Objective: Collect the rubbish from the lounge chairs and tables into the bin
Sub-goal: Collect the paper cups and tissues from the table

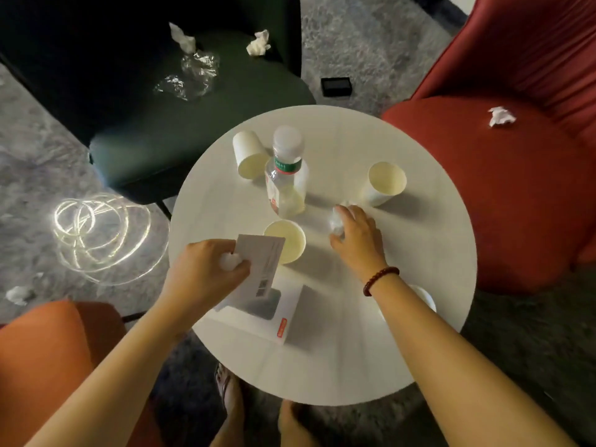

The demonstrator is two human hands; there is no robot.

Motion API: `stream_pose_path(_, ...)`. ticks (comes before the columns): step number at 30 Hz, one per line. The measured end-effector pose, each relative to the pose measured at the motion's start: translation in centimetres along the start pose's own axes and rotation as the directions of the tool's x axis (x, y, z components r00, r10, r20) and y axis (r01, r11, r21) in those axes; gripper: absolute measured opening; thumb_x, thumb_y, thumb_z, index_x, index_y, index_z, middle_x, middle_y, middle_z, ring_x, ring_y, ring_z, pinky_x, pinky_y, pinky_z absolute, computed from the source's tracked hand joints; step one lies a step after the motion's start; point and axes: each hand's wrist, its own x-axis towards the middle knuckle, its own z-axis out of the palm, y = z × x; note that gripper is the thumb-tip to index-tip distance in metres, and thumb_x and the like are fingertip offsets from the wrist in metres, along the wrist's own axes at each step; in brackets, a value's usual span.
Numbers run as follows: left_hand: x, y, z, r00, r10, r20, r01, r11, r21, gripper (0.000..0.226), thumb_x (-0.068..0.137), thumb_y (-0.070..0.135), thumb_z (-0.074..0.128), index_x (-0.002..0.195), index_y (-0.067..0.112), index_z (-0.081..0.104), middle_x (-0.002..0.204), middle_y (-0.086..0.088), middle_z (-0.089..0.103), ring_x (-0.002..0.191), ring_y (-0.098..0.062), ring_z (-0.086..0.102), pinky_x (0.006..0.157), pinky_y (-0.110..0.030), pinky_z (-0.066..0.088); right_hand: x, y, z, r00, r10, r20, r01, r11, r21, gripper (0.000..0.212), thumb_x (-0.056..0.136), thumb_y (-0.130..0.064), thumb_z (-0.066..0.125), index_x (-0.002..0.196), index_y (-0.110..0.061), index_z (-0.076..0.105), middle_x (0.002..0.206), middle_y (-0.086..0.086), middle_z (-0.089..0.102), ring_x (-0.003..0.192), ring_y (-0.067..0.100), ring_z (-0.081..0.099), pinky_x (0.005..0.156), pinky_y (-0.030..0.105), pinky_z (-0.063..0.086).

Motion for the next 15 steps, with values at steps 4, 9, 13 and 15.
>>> stream_pose_path(4, -1.7, -1.9, 0.7, 0.999, -0.048, -0.022, 0.048, 0.999, -0.017, 0.026, 0.082, 0.023, 0.063, 0.106, 0.014, 0.067, 0.102, -0.007, 0.069, 0.080, -0.018, 0.059, 0.055, -0.016, 0.044, 0.2, 0.2, 2.7, 0.999, 0.038, 0.030, -0.037, 0.999, -0.016, 0.054, 0.088, -0.020, 0.055, 0.137, -0.015, 0.033, 0.149, 0.012, 0.026, 0.130, 0.034, 0.028, 0.104, 0.045, 0.030)
stream_pose_path(9, -2.7, -3.4, 1.8, 0.997, -0.076, -0.027, 0.075, 0.996, -0.056, 0.029, 0.083, 0.024, 0.062, 0.110, 0.014, 0.065, 0.106, -0.008, 0.069, 0.082, -0.019, 0.059, 0.056, -0.017, 0.044, -1.2, 0.5, 4.8, 0.981, 0.004, -0.192, -0.002, 1.000, 0.010, 0.029, 0.085, -0.001, 0.052, 0.113, -0.005, 0.053, 0.128, 0.016, 0.049, 0.113, 0.034, 0.042, 0.095, 0.033, 0.030)
stream_pose_path(13, -3.0, -3.8, 2.0, 0.996, -0.081, -0.034, 0.077, 0.992, -0.097, 0.033, 0.083, 0.025, 0.062, 0.115, 0.015, 0.063, 0.110, -0.008, 0.067, 0.085, -0.018, 0.058, 0.057, -0.016, 0.045, -2.9, 0.8, 4.9, 0.975, 0.016, -0.223, -0.003, 0.998, 0.056, 0.020, 0.084, 0.007, 0.047, 0.099, -0.002, 0.056, 0.109, 0.018, 0.054, 0.099, 0.032, 0.045, 0.080, 0.032, 0.037)
stream_pose_path(15, -3.0, -3.9, 1.9, 0.996, -0.082, -0.039, 0.078, 0.991, -0.105, 0.034, 0.083, 0.026, 0.062, 0.115, 0.015, 0.062, 0.112, -0.008, 0.067, 0.084, -0.017, 0.056, 0.055, -0.013, 0.042, -3.7, 0.4, 4.1, 0.970, 0.049, -0.239, -0.020, 0.992, 0.121, 0.019, 0.084, 0.008, 0.046, 0.098, -0.001, 0.056, 0.104, 0.019, 0.053, 0.098, 0.032, 0.047, 0.075, 0.032, 0.039)
